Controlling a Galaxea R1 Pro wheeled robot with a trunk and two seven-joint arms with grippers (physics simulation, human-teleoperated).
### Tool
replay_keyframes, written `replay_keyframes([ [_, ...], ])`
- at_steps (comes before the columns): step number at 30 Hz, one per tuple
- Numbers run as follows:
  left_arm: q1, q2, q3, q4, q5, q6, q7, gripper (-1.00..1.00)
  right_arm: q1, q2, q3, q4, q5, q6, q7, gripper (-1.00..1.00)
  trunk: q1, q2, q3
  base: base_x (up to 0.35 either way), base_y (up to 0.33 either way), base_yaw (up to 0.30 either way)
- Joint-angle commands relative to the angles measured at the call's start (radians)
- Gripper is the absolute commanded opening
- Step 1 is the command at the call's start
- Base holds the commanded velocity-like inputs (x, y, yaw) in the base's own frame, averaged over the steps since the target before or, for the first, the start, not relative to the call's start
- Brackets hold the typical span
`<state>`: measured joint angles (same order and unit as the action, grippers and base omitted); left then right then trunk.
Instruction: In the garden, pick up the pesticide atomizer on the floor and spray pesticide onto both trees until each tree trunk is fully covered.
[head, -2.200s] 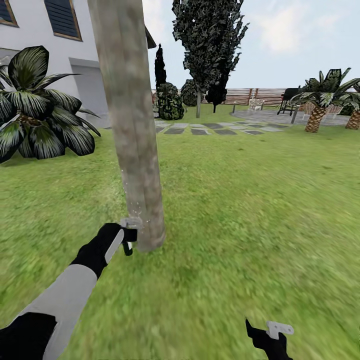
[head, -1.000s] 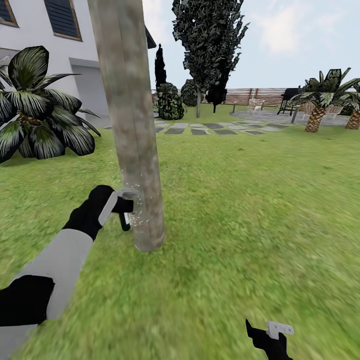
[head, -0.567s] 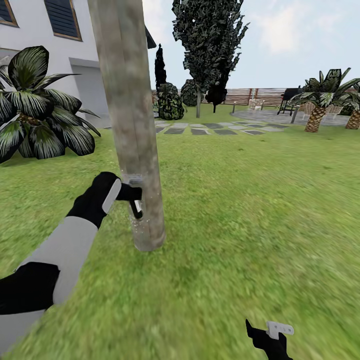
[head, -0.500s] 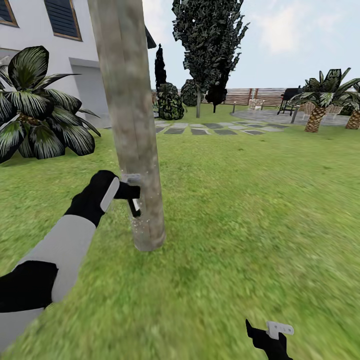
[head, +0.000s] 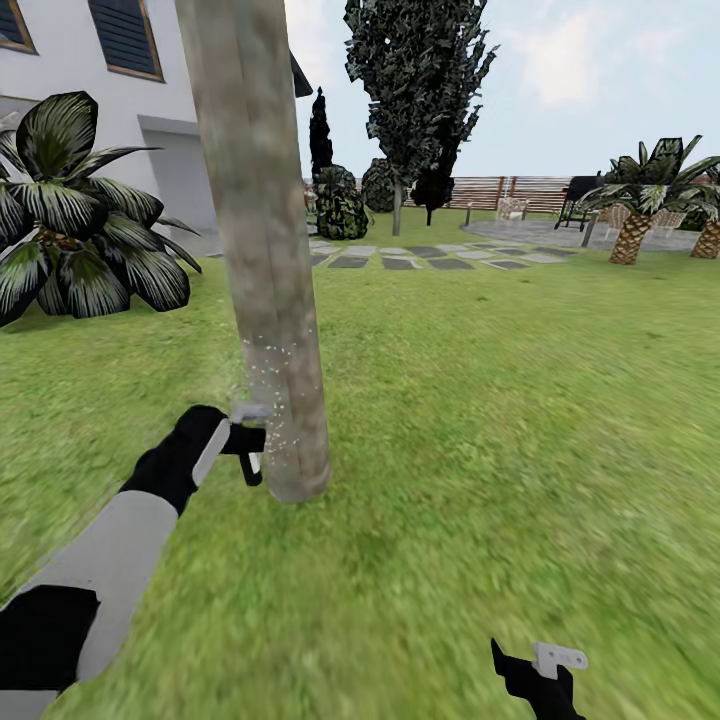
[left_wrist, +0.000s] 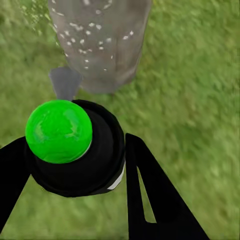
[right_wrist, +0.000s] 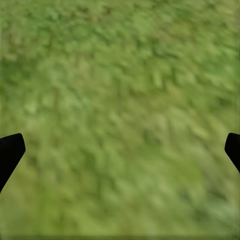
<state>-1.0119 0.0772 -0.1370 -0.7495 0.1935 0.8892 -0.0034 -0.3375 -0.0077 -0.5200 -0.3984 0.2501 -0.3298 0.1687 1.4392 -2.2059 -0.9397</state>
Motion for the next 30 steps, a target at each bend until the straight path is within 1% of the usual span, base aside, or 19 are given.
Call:
replay_keyframes([
  [1,0.031,-0.001,0.001,0.002,-0.001,-0.046,0.003,-1.00,0.000,0.000,0.000,0.000,0.000,0.000,0.000,1.00,0.000,0.000,0.000,0.000,0.000,0.000],
  [2,0.046,-0.001,0.001,0.007,-0.001,-0.072,0.004,-1.00,0.000,0.000,0.000,0.001,0.000,0.000,0.000,1.00,0.000,0.000,0.000,0.000,0.000,0.000],
  [4,0.077,-0.003,0.003,0.051,-0.001,-0.160,0.008,-1.00,0.000,0.000,0.000,0.000,0.000,0.000,0.000,1.00,0.000,0.000,0.000,0.000,0.000,0.000],
  [6,0.083,-0.015,0.004,0.110,-0.001,-0.226,0.015,-1.00,0.000,0.000,0.000,0.000,0.000,0.000,0.000,1.00,0.000,0.000,0.000,0.000,0.000,0.000],
  [9,0.092,-0.022,0.005,0.181,-0.001,-0.259,0.037,-1.00,0.000,0.000,0.000,-0.002,0.000,-0.001,0.000,1.00,0.000,0.000,0.000,0.000,0.000,0.000],
  [10,0.109,-0.024,0.005,0.194,-0.002,-0.292,0.047,-1.00,0.000,0.000,0.000,-0.002,0.000,-0.001,0.000,1.00,0.000,0.000,0.000,0.000,0.000,0.000],
  [11,0.141,-0.029,0.006,0.216,0.010,-0.370,0.144,-1.00,0.000,0.000,0.000,-0.002,0.000,0.000,0.000,1.00,0.000,0.000,0.000,0.000,0.000,0.000],
  [12,0.162,-0.037,0.008,0.263,0.023,-0.400,0.201,-1.00,0.000,0.000,0.000,-0.001,0.000,0.000,0.000,1.00,0.000,0.000,0.000,0.000,0.000,0.000],
  [14,0.170,-0.046,0.010,0.285,0.026,-0.411,0.214,-1.00,0.000,0.000,0.001,0.000,0.000,0.000,0.000,1.00,0.000,0.000,0.000,0.000,0.000,0.000],
  [18,0.179,-0.051,0.010,0.290,0.026,-0.415,0.215,-1.00,0.000,0.002,0.000,-0.001,0.000,-0.001,0.000,1.00,0.000,0.000,0.000,0.015,-0.050,0.000],
  [21,0.182,-0.058,0.010,0.291,0.025,-0.417,0.216,-1.00,0.000,0.005,0.000,-0.001,-0.001,-0.001,0.000,1.00,0.000,0.000,0.000,0.072,-0.233,0.000],
  [25,0.196,-0.087,0.009,0.289,0.022,-0.418,0.224,-1.00,0.000,0.006,0.000,0.000,-0.002,-0.001,0.000,1.00,0.000,0.000,0.000,0.013,-0.271,0.000],
  [30,0.199,-0.092,0.009,0.290,0.023,-0.418,0.226,-1.00,0.000,0.006,-0.001,0.001,-0.002,-0.001,0.000,1.00,0.000,0.000,0.000,0.001,-0.276,0.000],
])
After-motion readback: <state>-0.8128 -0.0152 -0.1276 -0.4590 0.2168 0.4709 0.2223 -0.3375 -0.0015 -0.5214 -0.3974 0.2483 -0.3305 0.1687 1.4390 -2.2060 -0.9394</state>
